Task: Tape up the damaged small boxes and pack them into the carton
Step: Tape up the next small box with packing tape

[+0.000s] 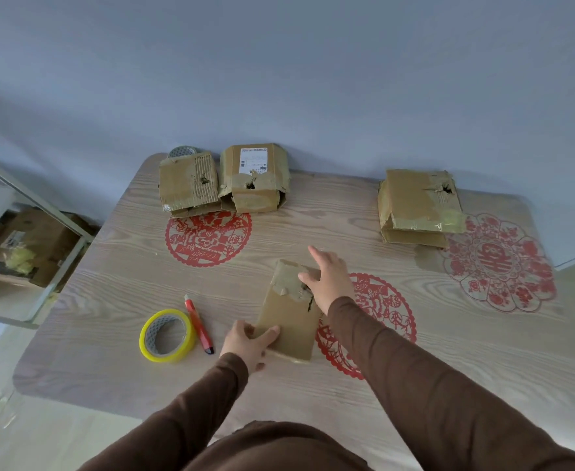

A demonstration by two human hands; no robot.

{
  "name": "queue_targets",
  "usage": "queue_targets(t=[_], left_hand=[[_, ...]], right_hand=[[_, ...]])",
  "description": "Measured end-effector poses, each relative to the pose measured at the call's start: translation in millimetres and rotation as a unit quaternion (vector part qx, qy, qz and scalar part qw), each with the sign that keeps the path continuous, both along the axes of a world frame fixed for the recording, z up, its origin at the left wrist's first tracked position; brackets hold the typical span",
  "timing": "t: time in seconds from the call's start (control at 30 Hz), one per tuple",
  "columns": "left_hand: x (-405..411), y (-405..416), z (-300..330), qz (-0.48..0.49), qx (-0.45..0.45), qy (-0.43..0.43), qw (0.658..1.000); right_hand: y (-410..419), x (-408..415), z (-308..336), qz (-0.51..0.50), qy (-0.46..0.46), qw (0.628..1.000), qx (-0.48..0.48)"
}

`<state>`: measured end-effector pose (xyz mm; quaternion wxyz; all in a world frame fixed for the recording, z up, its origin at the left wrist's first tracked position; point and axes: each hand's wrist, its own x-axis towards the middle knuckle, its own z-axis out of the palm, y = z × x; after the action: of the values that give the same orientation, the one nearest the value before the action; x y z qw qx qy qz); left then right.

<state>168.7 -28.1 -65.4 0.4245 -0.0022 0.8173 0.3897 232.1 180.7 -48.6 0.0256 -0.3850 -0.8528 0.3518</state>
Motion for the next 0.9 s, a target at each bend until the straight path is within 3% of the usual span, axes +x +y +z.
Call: queue_targets(t=[0.1, 0.23, 0.4, 0.7, 0.9], left_hand=[[12.5, -2.6, 4.2, -0.056, -0.030, 0.053, 0.997], [0.0, -9.0, -2.1, -0.066, 0.013, 0.101, 0.993], [-9.8, 2.9, -7.1, -0.058, 0.146, -0.042, 0.987], [10.6, -0.3, -9.3, -0.121, 0.174, -0.033, 0.977], [56.1, 14.1, -3.5, -0.150, 0.190, -0.052, 0.969]], right_hand=[[-13.6, 19.1, -0.2, -0.110, 0.110, 0.984, -0.083], [-50.2, 65.7, -12.8, -0.250, 0.138, 0.939, -0.193], [-97.1, 87.0, -22.2, -0.231, 0.144, 0.891, -0.363], [-132.7, 95.4, -1.5, -0.269, 0.205, 0.877, -0.342], [-133.2, 146.8, 7.8, -0.351, 0.251, 0.848, -0.308]])
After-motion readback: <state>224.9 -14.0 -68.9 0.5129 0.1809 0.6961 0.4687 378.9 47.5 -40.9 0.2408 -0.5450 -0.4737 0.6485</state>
